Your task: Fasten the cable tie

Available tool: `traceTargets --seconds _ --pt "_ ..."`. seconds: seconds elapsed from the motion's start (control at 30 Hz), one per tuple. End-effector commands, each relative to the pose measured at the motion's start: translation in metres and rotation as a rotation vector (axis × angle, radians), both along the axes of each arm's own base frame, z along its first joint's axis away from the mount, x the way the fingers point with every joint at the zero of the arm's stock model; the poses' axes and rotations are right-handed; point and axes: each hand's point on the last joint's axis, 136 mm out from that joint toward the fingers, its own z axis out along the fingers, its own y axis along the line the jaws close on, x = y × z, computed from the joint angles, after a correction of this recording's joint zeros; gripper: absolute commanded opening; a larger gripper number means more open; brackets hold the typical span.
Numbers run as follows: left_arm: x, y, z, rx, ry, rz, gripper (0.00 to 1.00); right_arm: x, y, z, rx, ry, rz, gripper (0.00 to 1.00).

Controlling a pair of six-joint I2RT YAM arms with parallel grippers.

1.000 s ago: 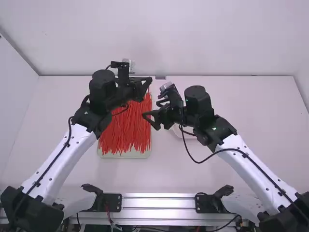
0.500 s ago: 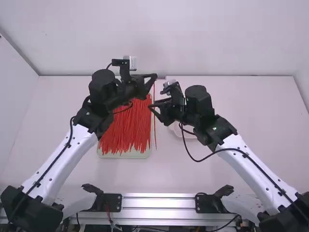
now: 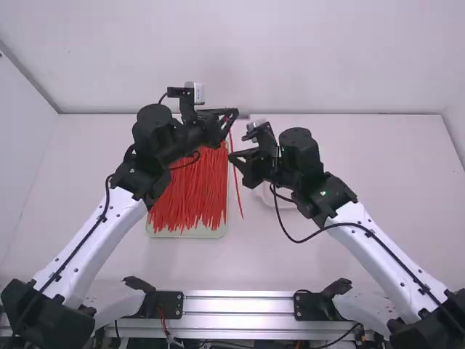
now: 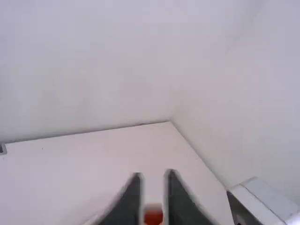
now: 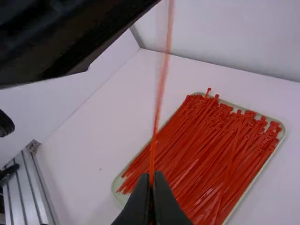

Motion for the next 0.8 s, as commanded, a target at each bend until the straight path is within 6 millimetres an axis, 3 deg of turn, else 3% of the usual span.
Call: traceTargets --seconds 0.0,0.23,0.43,0.63,0.67,0.7,0.77 --pt "-0.001 0.008 0.013 -0.009 -0.041 0.021 0.41 0.001 -0.006 0.007 0.002 -0.029 0.003 0.00" --pt "0.006 0.041 0.027 -0.023 -0.083 0.069 0.47 0.005 -0.023 0.014 0.044 -0.034 0.068 0.00" --pt "-0.004 0.056 0.051 -0.010 -0.232 -0.056 0.66 0.003 -0.042 0.032 0.121 -0.090 0.181 0.00" --pt "-0.029 0.044 0.065 0.035 -0.393 -0.257 0.82 -0.002 -0.059 0.059 0.205 -0.191 0.288 0.00" --pt "-0.036 0.040 0.067 0.040 -0.417 -0.302 0.94 -0.004 -0.062 0.064 0.217 -0.213 0.312 0.00" --pt "-0.041 0.036 0.068 0.042 -0.428 -0.337 0.99 -0.006 -0.064 0.069 0.228 -0.236 0.336 0.00" --pt "-0.048 0.032 0.070 0.047 -0.444 -0.387 0.99 -0.011 -0.068 0.075 0.242 -0.271 0.374 0.00"
